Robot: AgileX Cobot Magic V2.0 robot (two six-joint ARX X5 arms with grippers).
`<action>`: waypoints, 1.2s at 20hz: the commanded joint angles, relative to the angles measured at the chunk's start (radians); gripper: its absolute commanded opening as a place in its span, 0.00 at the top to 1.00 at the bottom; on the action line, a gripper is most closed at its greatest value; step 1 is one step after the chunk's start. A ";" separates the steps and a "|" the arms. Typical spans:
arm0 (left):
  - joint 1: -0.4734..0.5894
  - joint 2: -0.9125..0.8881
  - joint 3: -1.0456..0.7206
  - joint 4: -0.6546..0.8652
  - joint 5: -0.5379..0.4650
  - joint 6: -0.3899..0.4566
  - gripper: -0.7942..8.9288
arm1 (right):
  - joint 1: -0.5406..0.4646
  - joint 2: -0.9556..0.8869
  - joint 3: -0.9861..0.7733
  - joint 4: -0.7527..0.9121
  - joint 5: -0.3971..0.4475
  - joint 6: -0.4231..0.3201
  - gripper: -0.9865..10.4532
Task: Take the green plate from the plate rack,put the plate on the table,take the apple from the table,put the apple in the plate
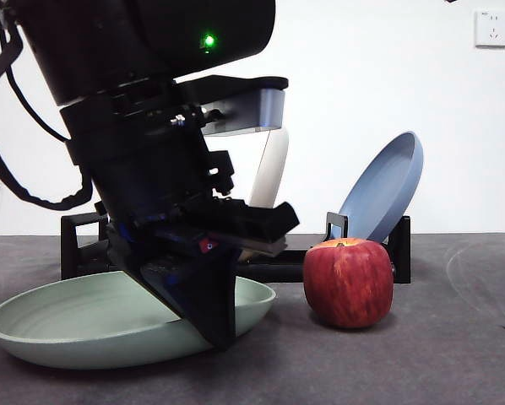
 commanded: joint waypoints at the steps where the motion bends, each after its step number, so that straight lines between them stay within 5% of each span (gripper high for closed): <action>1: 0.000 0.058 -0.045 -0.070 0.172 -0.082 0.86 | 0.000 0.001 0.002 0.002 0.000 -0.006 0.48; 4: 0.015 0.057 -0.045 -0.084 0.169 -0.107 0.68 | 0.000 0.001 0.002 -0.003 0.000 -0.007 0.48; 11: 0.048 -0.007 -0.041 -0.108 0.113 -0.107 0.68 | 0.000 0.001 0.002 -0.016 0.000 -0.008 0.48; 19: 0.100 -0.375 0.108 -0.286 -0.096 -0.089 0.69 | 0.010 0.002 0.001 -0.168 0.001 -0.091 0.48; 24: 0.111 -0.521 0.264 -0.321 -0.094 -0.035 0.69 | 0.069 0.002 0.001 -0.209 0.027 -0.106 0.48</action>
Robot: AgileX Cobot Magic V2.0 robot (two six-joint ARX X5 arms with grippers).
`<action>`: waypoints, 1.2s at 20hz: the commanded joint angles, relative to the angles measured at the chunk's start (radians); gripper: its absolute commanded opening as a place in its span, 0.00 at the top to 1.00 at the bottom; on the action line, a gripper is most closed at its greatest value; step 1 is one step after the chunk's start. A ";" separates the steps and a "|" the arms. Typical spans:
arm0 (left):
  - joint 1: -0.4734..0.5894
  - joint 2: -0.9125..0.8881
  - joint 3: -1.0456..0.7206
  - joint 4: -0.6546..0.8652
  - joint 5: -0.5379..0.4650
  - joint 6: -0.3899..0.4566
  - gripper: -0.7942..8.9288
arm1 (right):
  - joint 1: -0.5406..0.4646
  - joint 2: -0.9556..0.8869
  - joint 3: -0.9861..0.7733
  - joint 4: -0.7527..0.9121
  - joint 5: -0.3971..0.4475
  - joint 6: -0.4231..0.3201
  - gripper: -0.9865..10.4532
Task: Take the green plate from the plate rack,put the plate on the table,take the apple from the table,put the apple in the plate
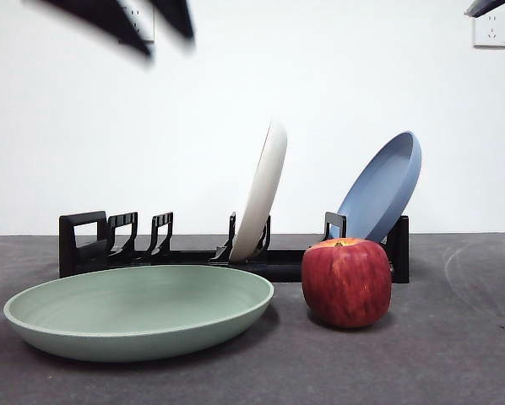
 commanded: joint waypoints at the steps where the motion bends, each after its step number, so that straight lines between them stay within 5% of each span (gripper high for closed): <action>1: 0.003 -0.024 0.046 -0.037 -0.004 0.035 0.69 | 0.028 0.002 0.000 -0.002 0.014 -0.018 0.48; 5: 0.003 -0.069 0.136 -0.135 -0.031 0.056 0.69 | 0.119 0.002 -0.052 0.000 0.131 -0.018 0.48; 14: 0.002 -0.236 0.362 -0.435 -0.082 0.075 0.69 | 0.230 0.003 -0.523 0.471 0.247 0.111 0.48; 24: 0.002 -0.307 0.639 -0.636 -0.080 0.074 0.69 | 0.266 0.252 -0.531 0.726 0.282 0.140 0.48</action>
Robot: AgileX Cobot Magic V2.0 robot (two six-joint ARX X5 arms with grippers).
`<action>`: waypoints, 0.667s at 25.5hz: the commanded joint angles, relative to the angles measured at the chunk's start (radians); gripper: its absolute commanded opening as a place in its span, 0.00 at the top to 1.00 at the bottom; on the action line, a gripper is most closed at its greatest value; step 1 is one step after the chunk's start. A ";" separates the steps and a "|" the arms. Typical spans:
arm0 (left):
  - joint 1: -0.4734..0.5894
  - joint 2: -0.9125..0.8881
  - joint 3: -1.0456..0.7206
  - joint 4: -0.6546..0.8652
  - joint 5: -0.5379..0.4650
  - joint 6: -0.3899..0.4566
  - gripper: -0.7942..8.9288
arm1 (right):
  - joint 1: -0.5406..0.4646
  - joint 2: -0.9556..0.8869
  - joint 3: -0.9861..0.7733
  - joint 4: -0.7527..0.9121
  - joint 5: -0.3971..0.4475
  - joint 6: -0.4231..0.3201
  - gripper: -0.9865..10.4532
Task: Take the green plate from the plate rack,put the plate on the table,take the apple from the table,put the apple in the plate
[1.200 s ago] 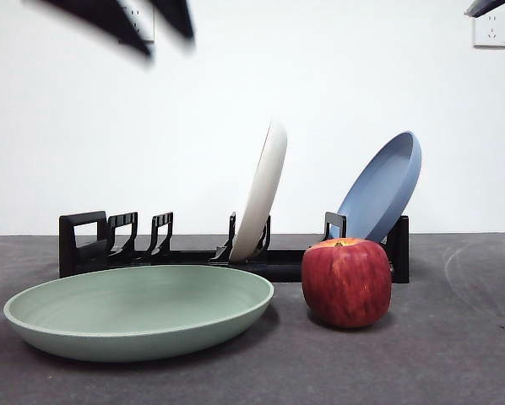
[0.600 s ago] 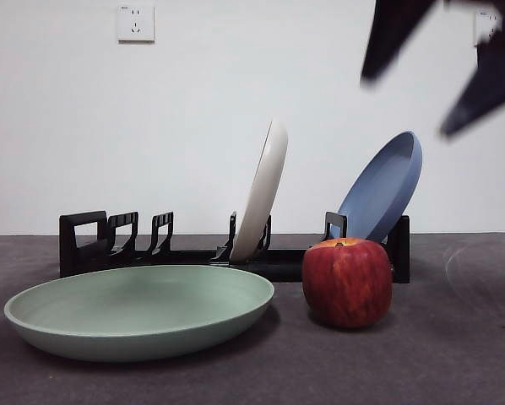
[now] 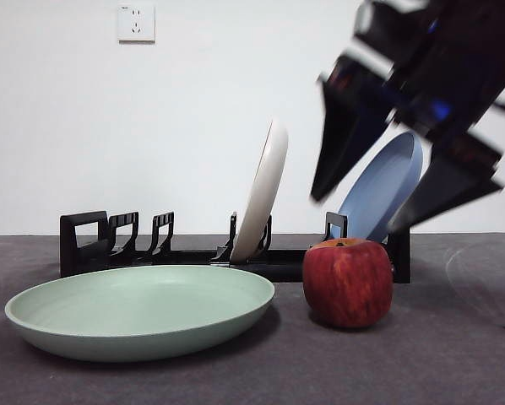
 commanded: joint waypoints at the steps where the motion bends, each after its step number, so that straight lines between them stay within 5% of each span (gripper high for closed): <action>1: 0.002 -0.004 0.007 0.000 0.000 0.011 0.69 | 0.022 0.057 -0.003 0.031 0.036 0.011 0.48; 11: 0.002 0.002 0.007 0.000 0.001 0.011 0.69 | 0.088 0.179 -0.003 0.072 0.138 0.024 0.50; 17: 0.002 0.002 0.007 0.000 0.000 0.011 0.69 | 0.089 0.177 0.026 0.048 0.153 0.026 0.85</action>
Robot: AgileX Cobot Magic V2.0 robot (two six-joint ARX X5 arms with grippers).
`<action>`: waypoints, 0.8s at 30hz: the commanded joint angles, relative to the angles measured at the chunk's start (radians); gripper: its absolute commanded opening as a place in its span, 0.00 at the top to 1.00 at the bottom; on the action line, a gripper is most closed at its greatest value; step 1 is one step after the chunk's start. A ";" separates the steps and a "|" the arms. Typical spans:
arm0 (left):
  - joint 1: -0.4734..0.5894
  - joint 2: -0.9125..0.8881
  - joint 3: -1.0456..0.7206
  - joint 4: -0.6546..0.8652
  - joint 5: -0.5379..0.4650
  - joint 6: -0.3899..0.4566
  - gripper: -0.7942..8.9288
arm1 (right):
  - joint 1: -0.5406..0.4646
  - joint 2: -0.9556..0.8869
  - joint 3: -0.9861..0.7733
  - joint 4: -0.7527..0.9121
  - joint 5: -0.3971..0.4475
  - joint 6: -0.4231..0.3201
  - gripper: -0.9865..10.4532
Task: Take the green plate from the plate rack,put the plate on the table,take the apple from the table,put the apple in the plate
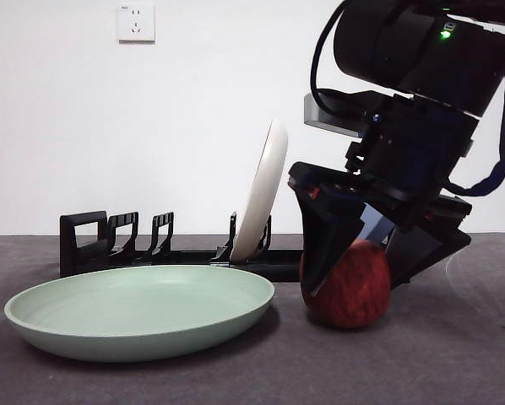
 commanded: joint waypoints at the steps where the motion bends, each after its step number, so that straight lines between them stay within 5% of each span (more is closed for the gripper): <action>1: 0.002 -0.001 0.000 0.000 0.000 0.011 0.69 | 0.001 0.002 0.031 -0.020 0.004 0.010 0.90; 8: 0.002 0.003 0.000 0.000 0.000 0.011 0.69 | 0.002 0.002 0.204 -0.164 -0.013 0.010 0.93; 15: 0.002 0.013 0.000 0.000 0.003 0.012 0.69 | 0.020 0.002 0.415 -0.227 -0.257 -0.001 0.93; 24: 0.002 0.029 0.000 -0.001 0.084 0.023 0.69 | 0.157 0.037 0.517 -0.174 -0.254 -0.008 0.93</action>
